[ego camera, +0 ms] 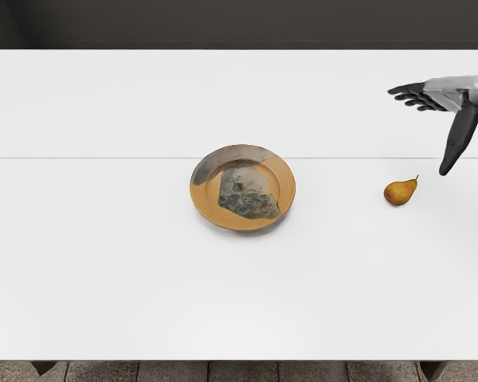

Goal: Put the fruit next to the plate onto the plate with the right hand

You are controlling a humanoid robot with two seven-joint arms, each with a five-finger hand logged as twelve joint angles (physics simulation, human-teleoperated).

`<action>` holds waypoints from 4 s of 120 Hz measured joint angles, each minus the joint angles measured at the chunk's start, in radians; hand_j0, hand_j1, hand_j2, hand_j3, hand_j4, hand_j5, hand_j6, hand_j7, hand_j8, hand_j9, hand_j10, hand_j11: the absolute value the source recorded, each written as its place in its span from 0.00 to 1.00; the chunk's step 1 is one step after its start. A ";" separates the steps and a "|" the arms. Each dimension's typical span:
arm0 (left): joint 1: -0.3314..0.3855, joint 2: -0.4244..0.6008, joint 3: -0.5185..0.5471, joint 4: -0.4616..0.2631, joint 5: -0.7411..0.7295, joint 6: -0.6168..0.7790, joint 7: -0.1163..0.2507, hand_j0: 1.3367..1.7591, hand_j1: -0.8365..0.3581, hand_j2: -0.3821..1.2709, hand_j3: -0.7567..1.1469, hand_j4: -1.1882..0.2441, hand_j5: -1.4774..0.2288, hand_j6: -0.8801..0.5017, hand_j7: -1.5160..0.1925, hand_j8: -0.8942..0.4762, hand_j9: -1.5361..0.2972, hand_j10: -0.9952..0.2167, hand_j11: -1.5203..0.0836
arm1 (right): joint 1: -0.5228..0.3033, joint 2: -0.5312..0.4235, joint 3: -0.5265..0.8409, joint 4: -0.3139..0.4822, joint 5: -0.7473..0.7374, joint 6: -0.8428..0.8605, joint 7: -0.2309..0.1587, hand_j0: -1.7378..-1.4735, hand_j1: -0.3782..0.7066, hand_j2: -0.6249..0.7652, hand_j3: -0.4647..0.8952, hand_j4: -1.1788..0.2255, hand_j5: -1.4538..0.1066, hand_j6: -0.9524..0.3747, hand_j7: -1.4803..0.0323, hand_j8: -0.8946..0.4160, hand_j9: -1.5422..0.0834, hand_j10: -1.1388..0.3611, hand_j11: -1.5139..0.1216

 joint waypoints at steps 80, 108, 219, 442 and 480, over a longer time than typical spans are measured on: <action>0.000 0.000 0.000 0.000 0.000 0.000 0.000 0.76 0.97 0.23 0.40 0.81 0.85 0.62 0.87 0.64 0.82 0.80 0.93 | -0.141 0.001 -0.073 0.124 -0.293 -0.282 0.072 0.30 0.12 0.44 0.34 0.77 0.86 0.65 0.90 0.61 0.88 0.70 0.86; 0.000 0.000 0.000 0.000 0.000 0.000 0.000 0.76 0.97 0.23 0.40 0.81 0.85 0.62 0.87 0.64 0.82 0.80 0.93 | -0.187 0.003 -0.104 0.127 -0.386 -0.415 0.133 0.30 0.27 0.42 0.34 0.67 0.74 0.54 0.78 0.50 0.77 0.60 0.75; 0.000 0.000 0.000 0.000 0.000 0.000 0.000 0.76 0.97 0.23 0.40 0.81 0.85 0.62 0.87 0.64 0.82 0.80 0.93 | -0.271 0.048 -0.189 0.112 -0.460 -0.597 0.161 0.30 0.44 0.40 0.34 0.57 0.62 0.43 0.66 0.39 0.65 0.51 0.63; 0.000 0.000 0.000 0.000 0.000 0.000 0.000 0.76 0.97 0.23 0.40 0.81 0.85 0.62 0.87 0.64 0.82 0.80 0.93 | -0.272 0.114 -0.190 0.051 -0.448 -0.596 0.163 0.33 0.58 0.56 0.35 0.32 0.35 0.35 0.37 0.28 0.38 0.40 0.35; -0.001 0.000 0.000 0.000 0.000 0.000 0.000 0.76 0.97 0.23 0.40 0.81 0.85 0.62 0.87 0.64 0.82 0.80 0.93 | -0.269 0.112 -0.190 0.048 -0.434 -0.591 0.172 0.32 0.58 0.58 0.34 0.29 0.25 0.39 0.30 0.33 0.29 0.41 0.26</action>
